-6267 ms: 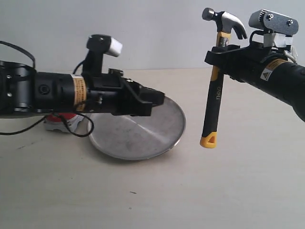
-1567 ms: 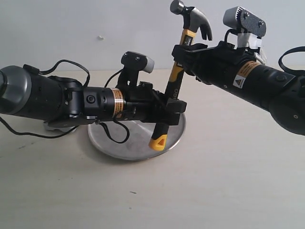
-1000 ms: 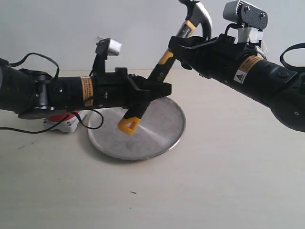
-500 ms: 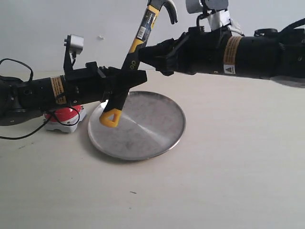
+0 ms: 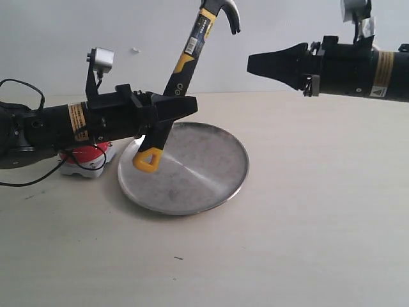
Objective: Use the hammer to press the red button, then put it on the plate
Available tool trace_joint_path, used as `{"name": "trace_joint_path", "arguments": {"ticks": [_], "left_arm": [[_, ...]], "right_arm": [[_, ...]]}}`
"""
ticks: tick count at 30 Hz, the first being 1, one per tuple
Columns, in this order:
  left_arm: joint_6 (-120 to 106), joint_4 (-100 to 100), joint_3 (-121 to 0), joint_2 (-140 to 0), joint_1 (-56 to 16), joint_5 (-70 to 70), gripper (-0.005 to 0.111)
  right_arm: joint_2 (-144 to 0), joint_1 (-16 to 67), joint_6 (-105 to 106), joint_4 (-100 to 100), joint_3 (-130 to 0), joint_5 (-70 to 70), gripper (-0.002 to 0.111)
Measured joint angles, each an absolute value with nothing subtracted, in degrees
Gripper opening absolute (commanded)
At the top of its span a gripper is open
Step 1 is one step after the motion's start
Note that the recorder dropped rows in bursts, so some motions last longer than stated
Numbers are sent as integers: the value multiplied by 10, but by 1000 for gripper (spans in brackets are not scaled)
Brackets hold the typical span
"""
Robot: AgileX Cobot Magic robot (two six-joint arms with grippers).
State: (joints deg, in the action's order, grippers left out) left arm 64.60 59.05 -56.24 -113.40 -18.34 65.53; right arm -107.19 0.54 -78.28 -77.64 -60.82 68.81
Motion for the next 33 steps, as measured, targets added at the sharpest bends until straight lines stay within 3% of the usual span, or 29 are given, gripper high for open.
{"name": "trace_joint_path", "arguments": {"ticks": [13, 33], "left_arm": [[639, 592, -562, -1134, -187, 655, 0], [620, 573, -562, -1134, -245, 654, 0]], "right_arm": [[-1120, 90, -707, -729, -625, 696, 58], [-1120, 93, -687, -707, -625, 701, 58]]}}
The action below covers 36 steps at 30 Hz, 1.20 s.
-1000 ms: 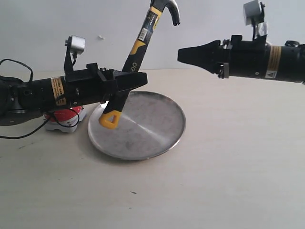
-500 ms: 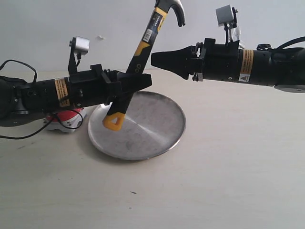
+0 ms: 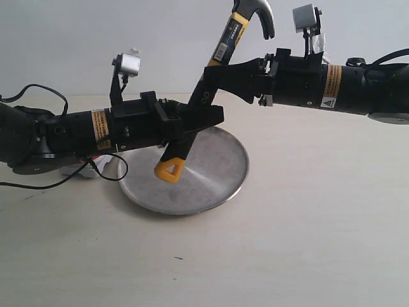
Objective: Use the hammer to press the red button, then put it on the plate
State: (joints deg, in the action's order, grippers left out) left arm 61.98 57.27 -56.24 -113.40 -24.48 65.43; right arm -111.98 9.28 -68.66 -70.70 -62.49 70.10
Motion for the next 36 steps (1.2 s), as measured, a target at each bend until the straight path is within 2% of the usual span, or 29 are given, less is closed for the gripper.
{"name": "trace_joint_path", "arguments": {"ticks": [21, 36], "left_arm": [[628, 565, -562, -1134, -248, 653, 0], [641, 559, -562, -1134, -250, 655, 0]], "right_arm": [[-1120, 93, -704, -699, -625, 703, 57], [-1120, 135, -689, -690, -625, 698, 55]]}}
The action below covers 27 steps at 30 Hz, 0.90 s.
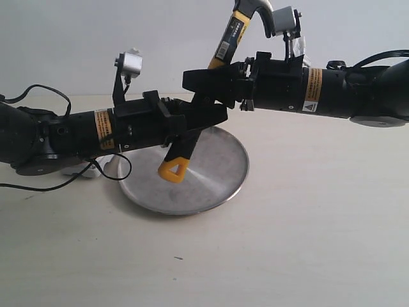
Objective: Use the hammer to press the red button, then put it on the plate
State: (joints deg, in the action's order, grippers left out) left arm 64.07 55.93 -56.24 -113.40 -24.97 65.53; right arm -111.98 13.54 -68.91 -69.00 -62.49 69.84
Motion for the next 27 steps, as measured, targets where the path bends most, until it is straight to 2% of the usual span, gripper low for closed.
{"name": "trace_joint_path", "arguments": {"ticks": [4, 6, 12, 17, 27], "left_arm": [[641, 557, -562, -1134, -250, 655, 0], [641, 557, -562, -1134, -250, 656, 0], [638, 557, -562, -1134, -250, 666, 0], [637, 557, -562, -1134, -250, 666, 8], [637, 541, -562, -1131, -250, 664, 59]], "right_arm": [[-1120, 135, -685, -689, -625, 698, 49], [-1120, 135, -685, -689, -625, 697, 41], [-1120, 135, -692, -680, -625, 697, 0], [-1120, 135, -696, -679, -625, 698, 0], [-1121, 135, -707, -680, -625, 697, 0]]}}
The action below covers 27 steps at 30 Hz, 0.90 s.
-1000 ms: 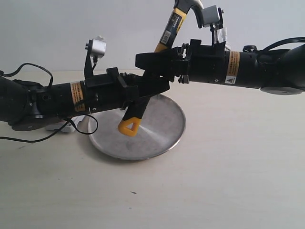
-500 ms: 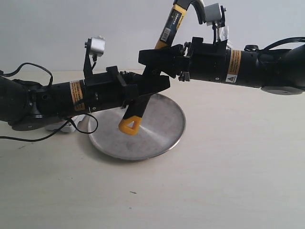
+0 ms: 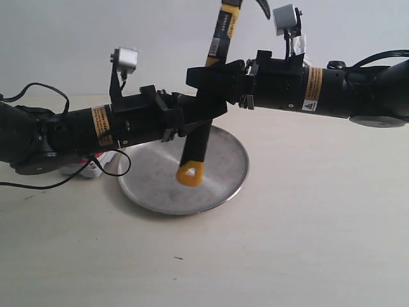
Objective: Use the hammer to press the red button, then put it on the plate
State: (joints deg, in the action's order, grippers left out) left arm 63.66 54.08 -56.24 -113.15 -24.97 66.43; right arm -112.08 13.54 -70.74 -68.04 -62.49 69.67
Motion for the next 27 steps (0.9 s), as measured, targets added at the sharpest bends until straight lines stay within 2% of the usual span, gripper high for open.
{"name": "trace_joint_path", "arguments": {"ticks": [3, 5, 16, 27], "left_arm": [[637, 539, -562, -1131, -249, 654, 71], [634, 534, -562, -1131, -249, 645, 73], [634, 531, -562, -1131, -247, 644, 73], [634, 546, -565, -1123, -230, 690, 72]], "right_arm": [[-1121, 135, -704, -683, -625, 704, 0], [-1121, 135, -706, -684, -625, 706, 0], [-1121, 129, -716, -676, -625, 706, 0], [-1099, 34, -756, -712, -625, 666, 0]]}}
